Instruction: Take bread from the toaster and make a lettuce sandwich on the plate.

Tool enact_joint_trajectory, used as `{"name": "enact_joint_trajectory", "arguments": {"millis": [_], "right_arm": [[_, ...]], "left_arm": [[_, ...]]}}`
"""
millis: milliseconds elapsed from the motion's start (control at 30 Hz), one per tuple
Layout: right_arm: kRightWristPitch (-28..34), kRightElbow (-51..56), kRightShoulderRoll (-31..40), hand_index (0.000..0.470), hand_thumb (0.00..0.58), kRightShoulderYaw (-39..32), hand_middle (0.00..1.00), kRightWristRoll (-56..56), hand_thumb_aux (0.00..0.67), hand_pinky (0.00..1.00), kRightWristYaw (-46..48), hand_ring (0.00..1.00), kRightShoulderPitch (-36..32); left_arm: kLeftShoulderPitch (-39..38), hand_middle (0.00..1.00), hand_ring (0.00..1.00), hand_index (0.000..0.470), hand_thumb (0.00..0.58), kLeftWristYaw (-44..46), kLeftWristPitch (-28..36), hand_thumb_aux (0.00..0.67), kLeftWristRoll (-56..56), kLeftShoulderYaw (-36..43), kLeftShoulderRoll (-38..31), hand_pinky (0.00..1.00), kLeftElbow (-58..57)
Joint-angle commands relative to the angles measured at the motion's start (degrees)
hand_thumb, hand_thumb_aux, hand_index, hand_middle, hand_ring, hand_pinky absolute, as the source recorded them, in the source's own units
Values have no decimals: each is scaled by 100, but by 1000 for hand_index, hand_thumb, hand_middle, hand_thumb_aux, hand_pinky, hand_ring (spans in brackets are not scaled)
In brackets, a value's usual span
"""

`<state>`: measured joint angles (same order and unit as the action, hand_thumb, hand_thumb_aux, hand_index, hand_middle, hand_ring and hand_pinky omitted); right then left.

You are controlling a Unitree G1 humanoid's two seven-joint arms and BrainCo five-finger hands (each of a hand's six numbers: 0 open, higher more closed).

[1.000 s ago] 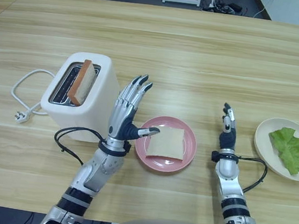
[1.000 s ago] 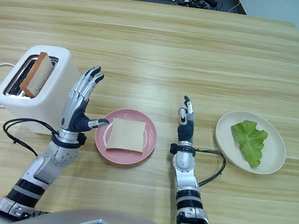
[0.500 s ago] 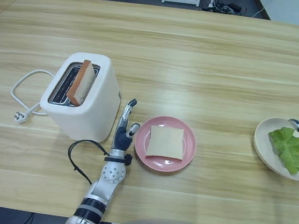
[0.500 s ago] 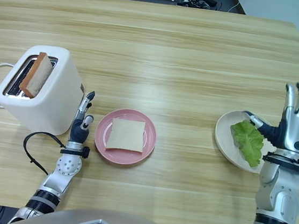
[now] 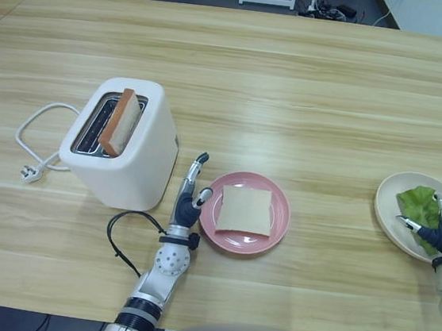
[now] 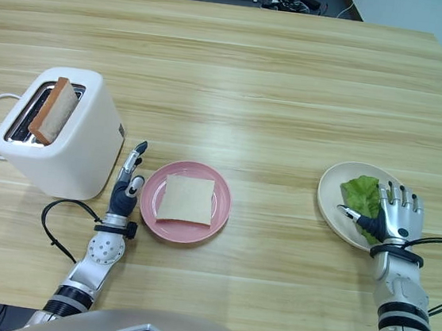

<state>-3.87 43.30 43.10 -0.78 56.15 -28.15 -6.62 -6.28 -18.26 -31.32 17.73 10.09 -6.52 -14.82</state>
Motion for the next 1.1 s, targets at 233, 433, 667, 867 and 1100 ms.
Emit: {"name": "enact_joint_trajectory", "arguments": {"millis": [233,433,667,867,1100], "right_arm": [[185,-161,255,470,580,-466,0,-424,670,0,65,0,24],[342,-636,325,470,580,-547,0,-574,670,0,136,0,198],[438,-2672,207,470,580,-175,0,-782,670,0,45,0,666],[336,-4471,-613,470,580,-855,0,-598,670,0,703,0,-191],[151,-4306,-1854,470,580,-2142,0,-17,670,0,1063,0,-1027]], "left_arm": [[-168,0,0,0,0,12,31,0,209,-99,86,0,61],[-202,0,0,0,0,13,26,0,277,-99,112,0,52],[-192,0,0,0,0,112,34,0,139,-129,168,0,-18],[-108,0,0,0,0,149,21,0,101,-117,287,0,-147],[60,0,0,0,0,290,4,0,-40,-198,361,0,-379]]}}
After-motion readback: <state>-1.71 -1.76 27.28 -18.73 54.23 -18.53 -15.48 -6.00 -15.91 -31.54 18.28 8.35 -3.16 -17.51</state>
